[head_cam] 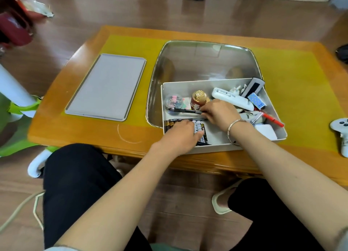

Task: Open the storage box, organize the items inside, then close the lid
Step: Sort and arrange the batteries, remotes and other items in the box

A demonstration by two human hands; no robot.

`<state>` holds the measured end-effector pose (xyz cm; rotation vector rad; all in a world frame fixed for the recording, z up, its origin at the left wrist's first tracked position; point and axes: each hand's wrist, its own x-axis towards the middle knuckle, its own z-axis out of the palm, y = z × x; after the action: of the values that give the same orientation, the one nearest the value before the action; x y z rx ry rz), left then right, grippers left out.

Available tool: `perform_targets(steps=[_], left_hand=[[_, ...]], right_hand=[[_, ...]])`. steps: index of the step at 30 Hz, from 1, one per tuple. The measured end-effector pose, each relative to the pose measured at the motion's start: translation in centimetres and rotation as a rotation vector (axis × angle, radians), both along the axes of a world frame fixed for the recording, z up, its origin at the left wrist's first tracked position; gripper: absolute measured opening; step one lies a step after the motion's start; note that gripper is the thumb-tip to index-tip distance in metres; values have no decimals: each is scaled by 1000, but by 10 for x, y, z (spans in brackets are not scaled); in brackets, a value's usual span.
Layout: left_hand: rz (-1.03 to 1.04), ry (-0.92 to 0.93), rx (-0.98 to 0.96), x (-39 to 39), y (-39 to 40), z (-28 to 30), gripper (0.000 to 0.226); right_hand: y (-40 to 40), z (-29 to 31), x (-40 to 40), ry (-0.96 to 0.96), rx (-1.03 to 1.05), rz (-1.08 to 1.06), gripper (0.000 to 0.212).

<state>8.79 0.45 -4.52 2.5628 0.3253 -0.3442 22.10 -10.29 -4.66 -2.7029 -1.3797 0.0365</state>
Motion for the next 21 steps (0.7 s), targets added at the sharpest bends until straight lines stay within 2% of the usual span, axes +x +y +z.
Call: perform_targets(steps=[4,12,21], left_hand=[[-45,97,148,0,-2,-1,56],[-30,201,144,5,0,1,66],[31,67,151,15,8,-1,57]], right_hand=[[11,-2,3,-76,-113,13,21],[22,-9,4,-87,-207,36,17],[25,-8,5,-68,-235,60,24]])
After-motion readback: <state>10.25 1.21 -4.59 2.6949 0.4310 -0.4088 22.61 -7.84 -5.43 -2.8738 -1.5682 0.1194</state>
